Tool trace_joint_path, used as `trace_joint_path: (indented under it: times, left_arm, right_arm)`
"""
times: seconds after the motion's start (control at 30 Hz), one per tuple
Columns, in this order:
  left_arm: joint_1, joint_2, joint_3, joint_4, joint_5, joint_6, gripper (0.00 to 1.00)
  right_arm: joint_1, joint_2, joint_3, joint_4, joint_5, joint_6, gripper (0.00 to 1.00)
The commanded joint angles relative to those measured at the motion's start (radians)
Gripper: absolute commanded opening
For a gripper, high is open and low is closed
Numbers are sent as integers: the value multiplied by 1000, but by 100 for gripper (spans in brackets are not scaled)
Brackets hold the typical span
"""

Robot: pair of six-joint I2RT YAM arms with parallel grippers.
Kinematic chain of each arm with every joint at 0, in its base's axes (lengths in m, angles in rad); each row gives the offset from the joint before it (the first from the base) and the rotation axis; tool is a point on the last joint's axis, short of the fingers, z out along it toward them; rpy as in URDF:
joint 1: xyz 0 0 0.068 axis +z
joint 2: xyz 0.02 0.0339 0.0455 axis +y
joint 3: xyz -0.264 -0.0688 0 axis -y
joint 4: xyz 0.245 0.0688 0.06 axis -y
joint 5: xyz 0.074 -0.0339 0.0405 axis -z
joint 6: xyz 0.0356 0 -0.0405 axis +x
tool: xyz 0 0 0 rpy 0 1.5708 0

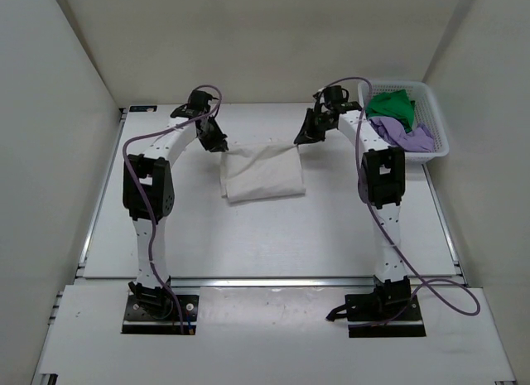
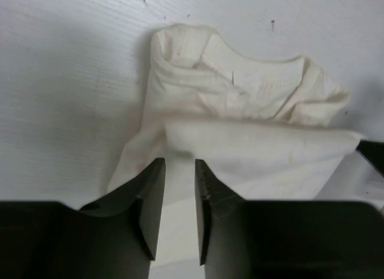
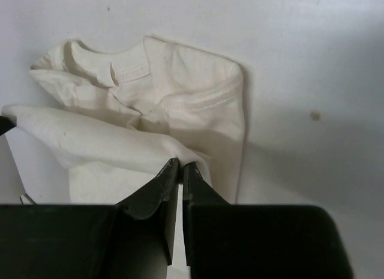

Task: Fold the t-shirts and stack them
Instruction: Fold the long partially folded tshirt into a neat square, then put the neatly folded tshirt into the corner of the board with the left arm

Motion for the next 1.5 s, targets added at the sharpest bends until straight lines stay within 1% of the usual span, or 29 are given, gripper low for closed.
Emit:
trace_joint_path:
  times: [0.0, 0.03, 0.07, 0.1, 0.17, 0.2, 0.23, 0.27, 0.3, 0.33, 0.37, 0.4, 0.43, 0.47, 0.5, 0.53, 0.57, 0.6, 0.67, 0.7, 0.83, 0.87, 1.0, 1.07, 1.17, 1.2, 1.27, 1.4, 1.47]
  left_arm:
    - [7, -41, 55, 73, -44, 0, 41]
    - [17, -47, 44, 79, -47, -2, 48]
    - [27, -64, 38, 98, -58, -4, 62]
    - [28, -77, 19, 116, -56, -10, 71]
    - [50, -116, -7, 139, -52, -5, 79]
    - [50, -126, -1, 141, -59, -1, 77]
    - [44, -132, 20, 135, -66, 15, 73]
    - [21, -133, 31, 112, -52, 22, 57]
    - [-10, -141, 42, 110, -52, 32, 43]
    - [-36, -146, 39, 96, -47, 36, 32]
    - [-85, -156, 19, 104, -43, 39, 25]
    - [-135, -158, -1, 98, -50, 39, 11]
    - [-197, -169, -19, 108, -73, 35, 1]
    - [-222, -163, -31, 113, -91, 27, 0]
    - [-255, -149, -41, 130, -107, 17, 0]
    - [-271, -144, -39, 138, -107, 9, 0]
    - [-283, -114, -38, 144, -98, -17, 0]
    - [-288, -74, -38, 153, -52, -36, 0]
    - [-306, -14, -4, 152, -26, -57, 0]
    - [-318, 24, 17, 144, -21, -62, 0]
    - [-328, 77, 9, 174, -7, -92, 0]
    - [-303, 80, -20, 202, -6, -112, 0]
    - [-230, 60, -146, 260, 5, -99, 0]
    - [-182, 61, -165, 251, -10, -68, 0]
    - [-48, 68, -200, 262, -16, -42, 0]
    - [-32, 63, -203, 268, -16, -28, 0]
    - [68, 83, -167, 245, -30, -10, 0]
    - [200, 138, -32, 175, -69, 32, 0]
    - [278, 205, 101, 126, -82, 53, 0]
  right_arm:
    - [-10, 65, 227, -97, 40, -1, 4]
    - [-10, 91, 288, -111, 43, -3, 7]
    - [-5, 80, 289, -116, 48, 6, 19]
    - [-10, 53, 268, -114, 49, -4, 26]
    - [-11, 4, 255, -107, 57, -13, 33]
    - [-17, -7, 252, -117, 60, -22, 34]
    - [-16, -42, 238, -128, 57, -23, 34]
    - [-22, -84, 214, -131, 57, -41, 34]
    - [-21, -139, 167, -145, 57, -55, 34]
    - [-13, -167, 145, -144, 68, -75, 31]
    - [-16, -225, 85, -154, 83, -82, 20]
    - [-14, -295, 20, -159, 100, -95, 14]
    - [-13, -373, -71, -162, 103, -101, 0]
    - [-16, -421, -111, -153, 107, -110, 0]
    - [-24, -526, -251, -109, 103, -104, 0]
    - [-39, -577, -318, -43, 100, -92, 0]
    - [-50, -684, -457, 6, 72, -86, 0]
    - [-70, -775, -577, 25, 54, -64, 1]
    - [-100, -875, -732, 65, -15, -55, 0]
    - [-106, -926, -809, 68, -11, -58, 0]
    - [-103, -1033, -1006, 102, -47, -38, 0]
    - [-106, -1076, -1088, 113, -46, -38, 0]
    - [-99, -1119, -1165, 111, -47, -36, 0]
    - [-100, -1142, -1202, 100, -44, -47, 0]
    - [-71, -1161, -1230, 111, -40, -38, 0]
    - [-70, -1162, -1234, 110, -41, -30, 0]
    - [-42, -1173, -1262, 111, -50, -27, 0]
    - [-27, -1182, -1293, 114, -49, -29, 0]
    - [-11, -1185, -1291, 110, -61, -27, 1]
